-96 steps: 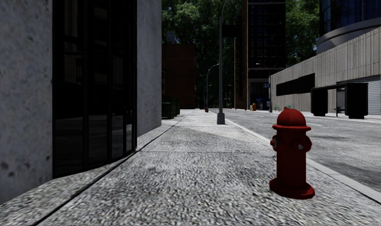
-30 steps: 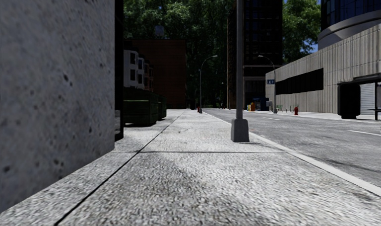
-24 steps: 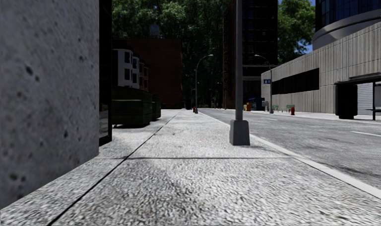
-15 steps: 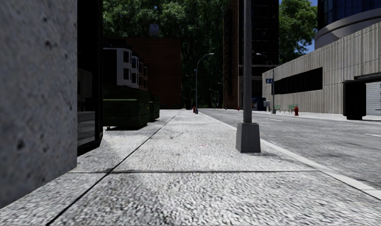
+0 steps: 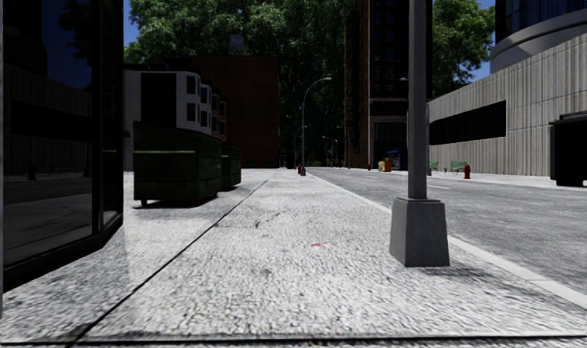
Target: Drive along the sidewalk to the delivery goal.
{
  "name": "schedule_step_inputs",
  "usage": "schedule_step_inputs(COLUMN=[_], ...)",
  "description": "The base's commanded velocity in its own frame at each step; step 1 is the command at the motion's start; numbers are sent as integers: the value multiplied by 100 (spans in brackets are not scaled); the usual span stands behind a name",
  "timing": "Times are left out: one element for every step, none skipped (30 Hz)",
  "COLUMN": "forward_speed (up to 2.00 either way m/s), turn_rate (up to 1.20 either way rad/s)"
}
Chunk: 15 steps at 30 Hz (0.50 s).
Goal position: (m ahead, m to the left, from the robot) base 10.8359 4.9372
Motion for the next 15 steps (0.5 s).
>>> schedule_step_inputs(forward_speed=[200,200,200,200,200,200,200,200,200,200,200,200,200,200,200], turn_rate=[0,0,0,0,0,0,0,0,0,0,0,0,0,0,0])
